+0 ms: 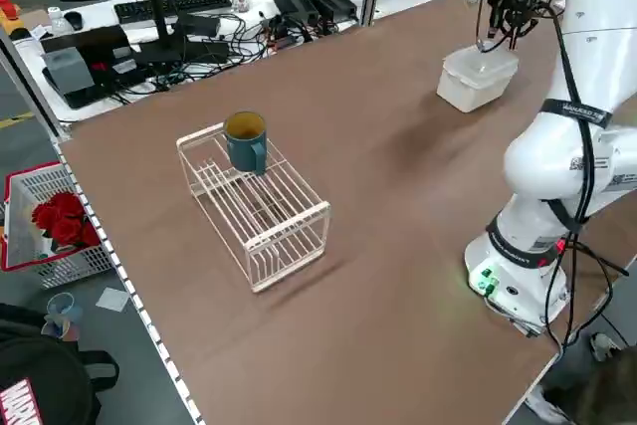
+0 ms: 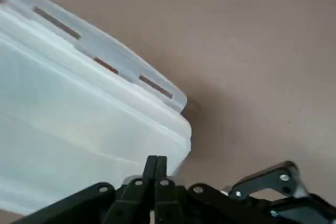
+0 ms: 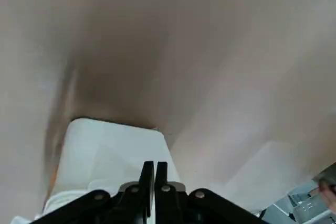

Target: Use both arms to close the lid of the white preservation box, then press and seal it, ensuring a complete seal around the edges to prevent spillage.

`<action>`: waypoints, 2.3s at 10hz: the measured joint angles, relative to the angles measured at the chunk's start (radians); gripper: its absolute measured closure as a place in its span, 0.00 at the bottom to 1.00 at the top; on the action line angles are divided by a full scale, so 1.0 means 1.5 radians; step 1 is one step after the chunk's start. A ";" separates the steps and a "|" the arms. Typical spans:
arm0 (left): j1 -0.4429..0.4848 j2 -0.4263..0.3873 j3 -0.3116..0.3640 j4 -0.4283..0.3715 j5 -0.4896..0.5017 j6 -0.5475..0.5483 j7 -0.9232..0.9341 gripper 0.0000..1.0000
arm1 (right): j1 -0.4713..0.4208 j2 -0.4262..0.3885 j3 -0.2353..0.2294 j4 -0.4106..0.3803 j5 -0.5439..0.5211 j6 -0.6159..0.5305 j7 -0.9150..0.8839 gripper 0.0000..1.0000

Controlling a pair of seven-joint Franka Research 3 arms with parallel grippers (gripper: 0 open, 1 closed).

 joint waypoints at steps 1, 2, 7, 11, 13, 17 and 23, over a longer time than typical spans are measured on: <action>-0.005 0.008 0.001 0.002 0.001 0.010 -0.003 0.99 | 0.001 0.000 0.010 0.000 0.006 0.011 0.000 0.92; -0.010 0.012 0.002 0.004 0.013 0.014 -0.011 0.99 | 0.002 0.000 0.017 -0.002 0.007 0.021 -0.001 0.92; -0.025 0.026 0.004 0.008 0.075 0.019 -0.059 0.99 | 0.014 0.001 0.032 -0.025 0.009 0.054 -0.022 0.92; -0.025 0.026 0.005 0.009 0.076 0.019 -0.059 0.99 | 0.015 0.002 0.036 -0.038 0.010 0.080 -0.040 0.92; -0.025 0.027 0.005 0.009 0.076 0.019 -0.059 0.99 | 0.021 0.002 0.038 -0.040 0.030 0.090 -0.041 0.92; -0.024 0.027 0.005 0.009 0.076 0.019 -0.059 0.99 | 0.027 0.002 0.042 -0.049 0.035 0.119 -0.042 0.91; -0.024 0.027 0.005 0.009 0.076 0.019 -0.060 0.99 | 0.024 0.003 0.042 -0.052 0.052 0.120 -0.042 0.91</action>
